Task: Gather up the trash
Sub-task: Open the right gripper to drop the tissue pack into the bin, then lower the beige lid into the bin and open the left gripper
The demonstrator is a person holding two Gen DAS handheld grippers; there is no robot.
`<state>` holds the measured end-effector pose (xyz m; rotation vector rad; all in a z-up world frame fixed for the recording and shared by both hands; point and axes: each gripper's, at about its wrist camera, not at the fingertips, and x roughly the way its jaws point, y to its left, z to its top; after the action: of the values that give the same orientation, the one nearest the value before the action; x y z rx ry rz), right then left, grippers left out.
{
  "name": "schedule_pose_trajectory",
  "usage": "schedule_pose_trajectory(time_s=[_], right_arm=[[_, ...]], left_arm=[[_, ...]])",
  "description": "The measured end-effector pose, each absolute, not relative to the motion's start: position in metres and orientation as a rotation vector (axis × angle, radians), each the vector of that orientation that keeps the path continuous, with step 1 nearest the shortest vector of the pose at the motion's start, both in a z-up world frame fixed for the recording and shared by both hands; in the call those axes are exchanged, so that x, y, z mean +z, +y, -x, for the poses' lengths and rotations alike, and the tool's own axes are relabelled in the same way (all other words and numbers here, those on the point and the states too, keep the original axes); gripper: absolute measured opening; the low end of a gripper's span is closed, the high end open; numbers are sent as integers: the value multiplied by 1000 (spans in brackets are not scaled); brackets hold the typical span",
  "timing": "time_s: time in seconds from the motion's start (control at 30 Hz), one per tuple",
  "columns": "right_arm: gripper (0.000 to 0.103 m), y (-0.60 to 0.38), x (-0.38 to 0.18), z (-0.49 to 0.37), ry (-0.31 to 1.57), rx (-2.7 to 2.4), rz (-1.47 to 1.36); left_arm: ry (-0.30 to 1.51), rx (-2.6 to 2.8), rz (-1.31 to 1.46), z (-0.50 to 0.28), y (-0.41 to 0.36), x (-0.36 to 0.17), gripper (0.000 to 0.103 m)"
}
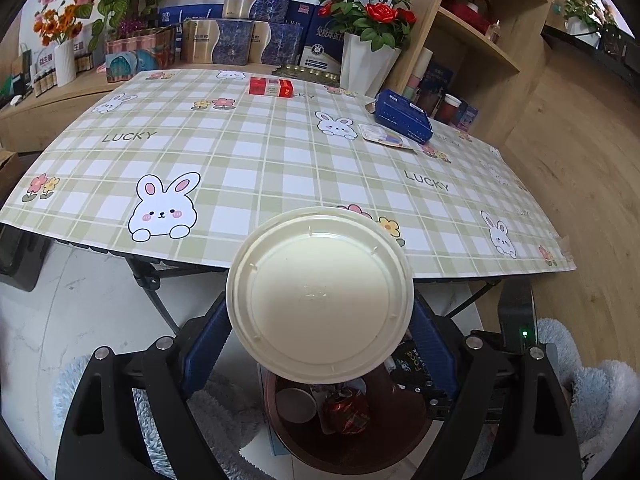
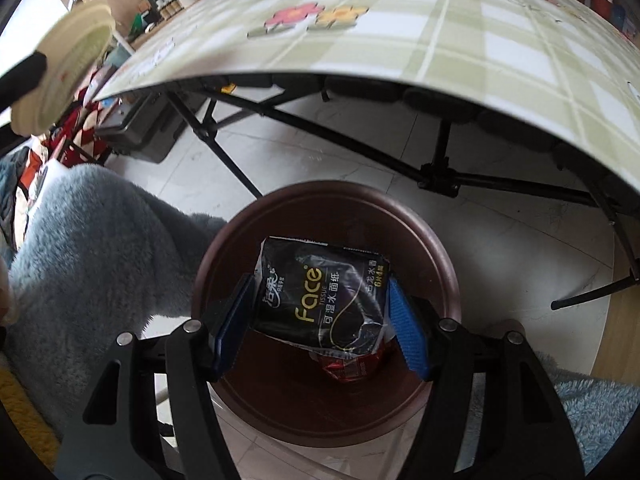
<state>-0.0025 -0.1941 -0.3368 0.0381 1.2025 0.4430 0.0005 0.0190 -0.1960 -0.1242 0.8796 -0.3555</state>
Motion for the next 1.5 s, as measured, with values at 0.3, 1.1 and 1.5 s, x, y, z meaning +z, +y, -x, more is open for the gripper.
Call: schedule_pose_trajectory(time_s=[0.3, 1.1, 1.5], right_arm=[[81, -194, -342, 3, 1212, 454, -10], [97, -258, -234, 23, 701, 199, -113], [97, -285, -231, 27, 650, 103, -182]], left_arm=[[905, -348, 113, 3, 15, -204, 83], [985, -420, -39, 9, -23, -224, 84], [1148, -518, -217, 11, -63, -269, 85]])
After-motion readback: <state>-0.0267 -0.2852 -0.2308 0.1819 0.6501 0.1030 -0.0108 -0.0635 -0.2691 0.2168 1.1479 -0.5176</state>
